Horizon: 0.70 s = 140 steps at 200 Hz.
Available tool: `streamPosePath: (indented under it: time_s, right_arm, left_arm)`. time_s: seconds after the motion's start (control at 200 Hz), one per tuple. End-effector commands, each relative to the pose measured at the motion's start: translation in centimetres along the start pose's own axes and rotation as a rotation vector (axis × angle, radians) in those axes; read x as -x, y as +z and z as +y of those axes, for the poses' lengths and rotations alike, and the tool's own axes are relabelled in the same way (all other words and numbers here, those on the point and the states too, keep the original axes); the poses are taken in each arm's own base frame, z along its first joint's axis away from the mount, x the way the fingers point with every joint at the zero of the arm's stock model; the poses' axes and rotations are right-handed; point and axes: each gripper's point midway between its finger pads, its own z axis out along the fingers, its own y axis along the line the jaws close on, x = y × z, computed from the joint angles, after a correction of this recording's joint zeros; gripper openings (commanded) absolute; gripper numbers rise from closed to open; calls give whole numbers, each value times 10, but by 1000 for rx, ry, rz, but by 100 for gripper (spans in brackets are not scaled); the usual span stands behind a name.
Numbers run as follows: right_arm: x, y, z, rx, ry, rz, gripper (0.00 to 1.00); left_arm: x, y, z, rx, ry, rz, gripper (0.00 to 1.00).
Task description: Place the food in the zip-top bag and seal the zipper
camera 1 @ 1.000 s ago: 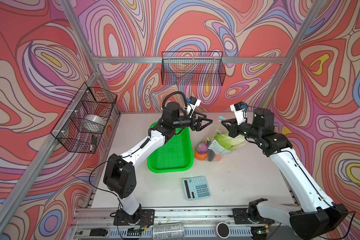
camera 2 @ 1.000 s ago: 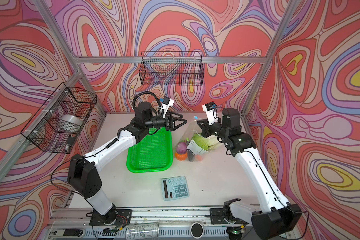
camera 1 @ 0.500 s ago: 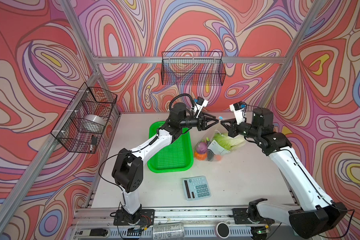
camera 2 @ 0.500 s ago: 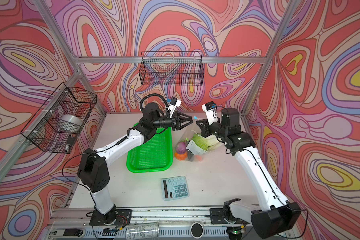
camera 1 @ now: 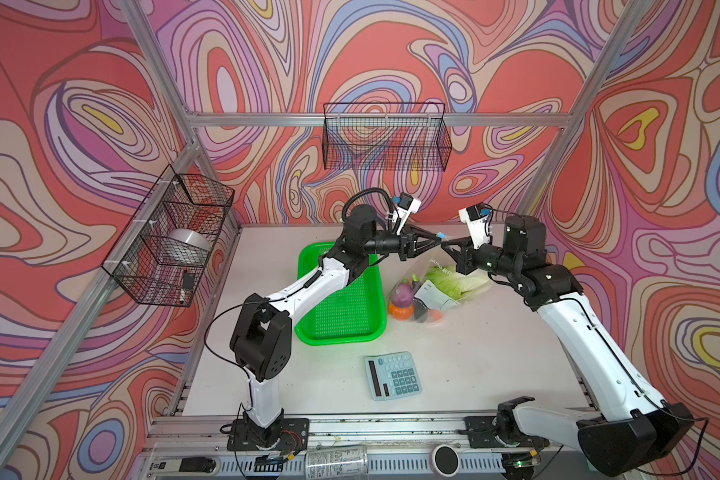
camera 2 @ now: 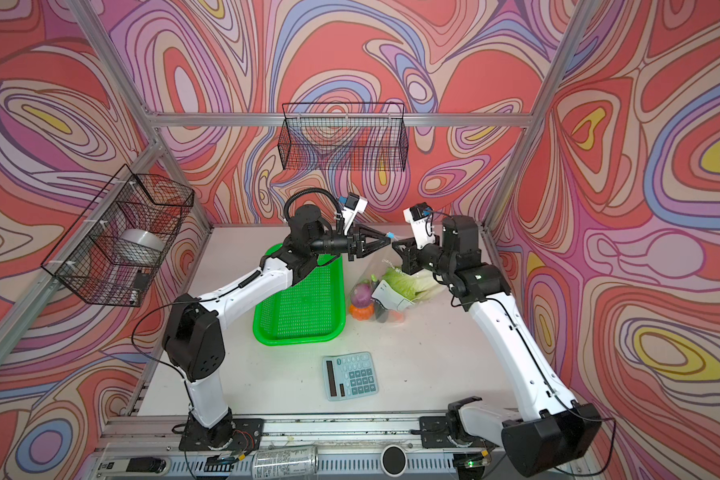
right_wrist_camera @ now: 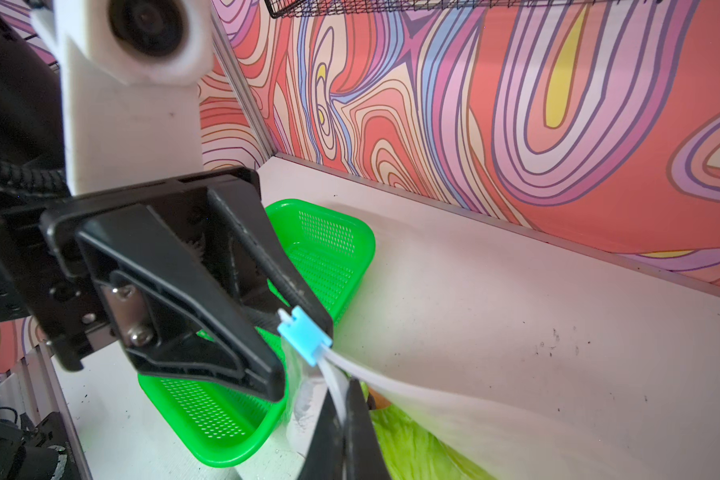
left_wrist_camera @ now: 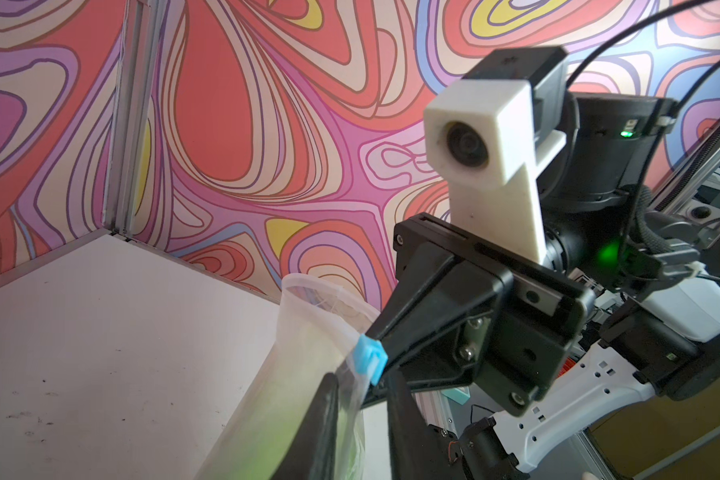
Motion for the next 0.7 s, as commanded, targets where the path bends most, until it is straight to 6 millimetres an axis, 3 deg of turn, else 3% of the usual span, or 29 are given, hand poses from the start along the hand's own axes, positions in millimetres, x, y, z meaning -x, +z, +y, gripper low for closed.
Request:
streamPosePath:
  time_s: [0.0,0.095,0.21,0.396,0.506,0.696]
  right_arm:
    - [11,-3,0,-5,-11,-35,0]
    - [11,-2,0,-2,-10,-36,0]
    - [13,-2,0,-1,-10,-42,0]
    - [12,-4,5,18,-24,-37,0]
    - [10,-11,13,51,-72,-19,32]
    - [16,-24,21,55,-176,-25,46]
  left_arm:
    - [2,-3,-8,-21,29,3,24]
    - [0,-3,-7,-17,27,8,18]
    - [-3,-2,-3,-8,19,25,0]
    - [-2,-3,-4,6,30,20,0]
    - [0,-4,-5,20,50,25,0]
    - [-1,-6,-10,17,65,47,0]
